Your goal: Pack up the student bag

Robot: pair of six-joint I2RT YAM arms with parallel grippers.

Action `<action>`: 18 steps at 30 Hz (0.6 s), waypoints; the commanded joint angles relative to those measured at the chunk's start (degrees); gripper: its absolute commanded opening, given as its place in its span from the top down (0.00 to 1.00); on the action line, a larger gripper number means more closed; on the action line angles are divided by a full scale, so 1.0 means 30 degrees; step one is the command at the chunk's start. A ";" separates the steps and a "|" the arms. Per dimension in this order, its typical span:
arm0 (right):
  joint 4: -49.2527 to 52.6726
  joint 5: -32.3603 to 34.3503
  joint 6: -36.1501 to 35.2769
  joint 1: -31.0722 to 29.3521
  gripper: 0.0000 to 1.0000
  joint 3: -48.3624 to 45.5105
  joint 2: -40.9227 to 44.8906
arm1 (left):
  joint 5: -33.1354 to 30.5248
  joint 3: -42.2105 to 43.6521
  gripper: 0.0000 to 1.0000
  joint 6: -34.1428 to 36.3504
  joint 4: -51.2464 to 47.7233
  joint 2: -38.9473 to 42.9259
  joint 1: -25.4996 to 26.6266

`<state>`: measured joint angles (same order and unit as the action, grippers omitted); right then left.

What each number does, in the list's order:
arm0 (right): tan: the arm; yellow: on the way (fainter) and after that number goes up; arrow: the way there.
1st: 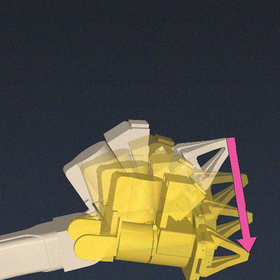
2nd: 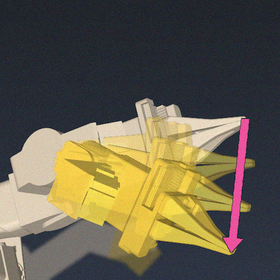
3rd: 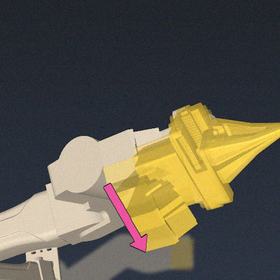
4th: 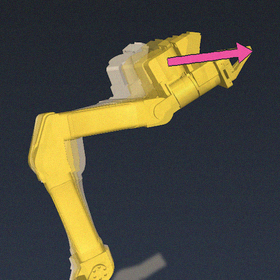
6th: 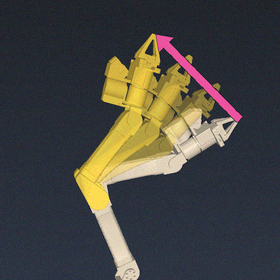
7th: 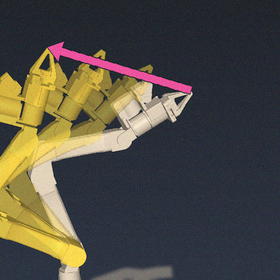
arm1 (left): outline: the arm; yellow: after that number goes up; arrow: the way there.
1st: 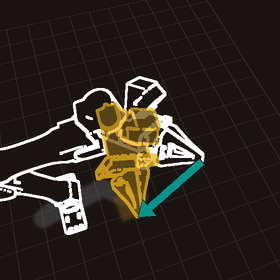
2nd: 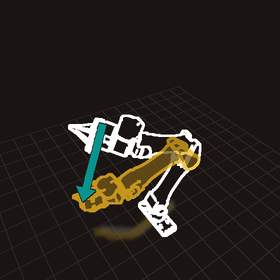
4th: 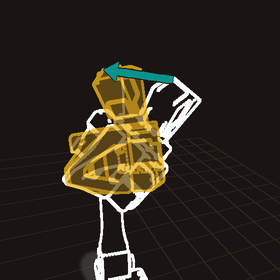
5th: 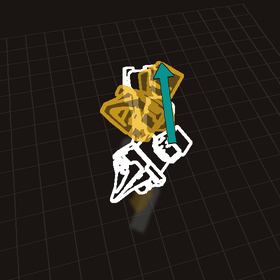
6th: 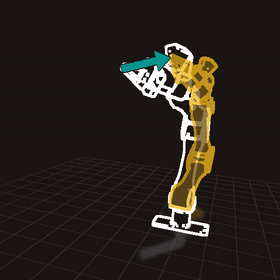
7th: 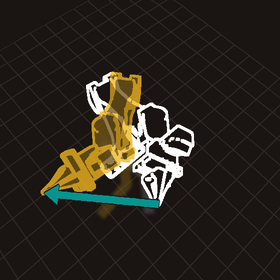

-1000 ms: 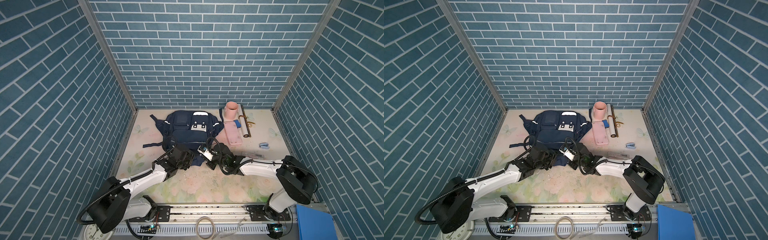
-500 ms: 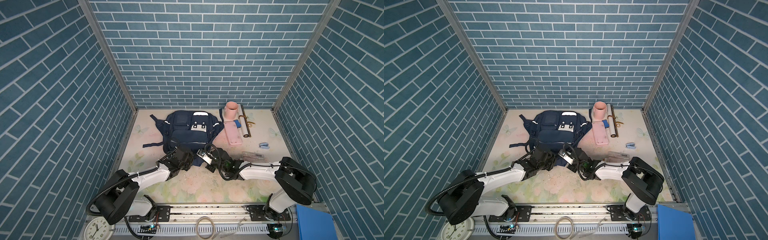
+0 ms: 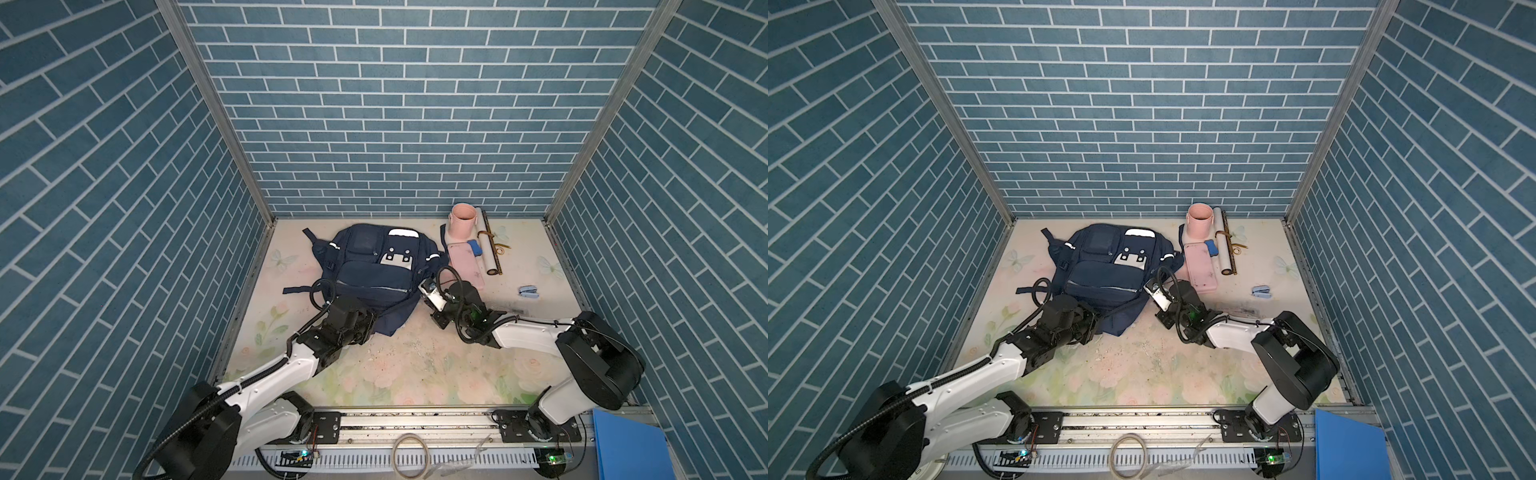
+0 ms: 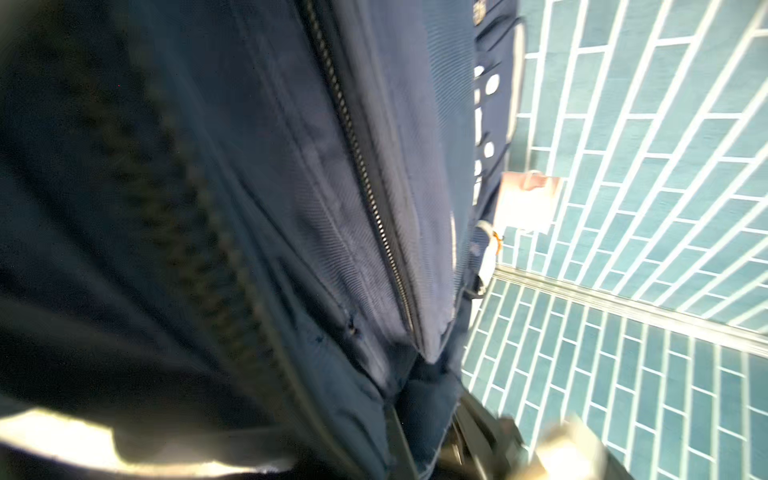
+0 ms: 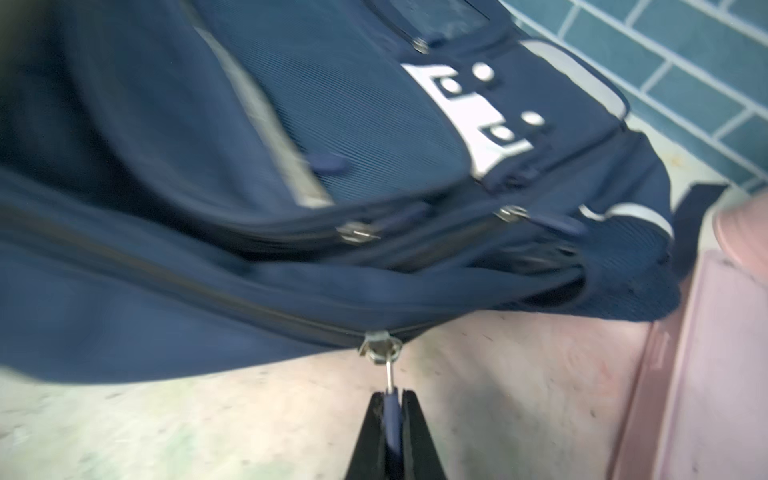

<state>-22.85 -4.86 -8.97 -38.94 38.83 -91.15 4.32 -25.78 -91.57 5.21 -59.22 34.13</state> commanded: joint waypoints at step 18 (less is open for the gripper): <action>0.3095 0.1319 0.0825 0.3396 1.00 0.5466 -0.4289 | -0.0151 0.0356 1.00 0.0333 -0.0753 0.2025 -0.0351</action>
<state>-14.09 -7.35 -8.80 -31.81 52.82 -102.35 5.58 -25.23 -90.85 3.25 -55.07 33.65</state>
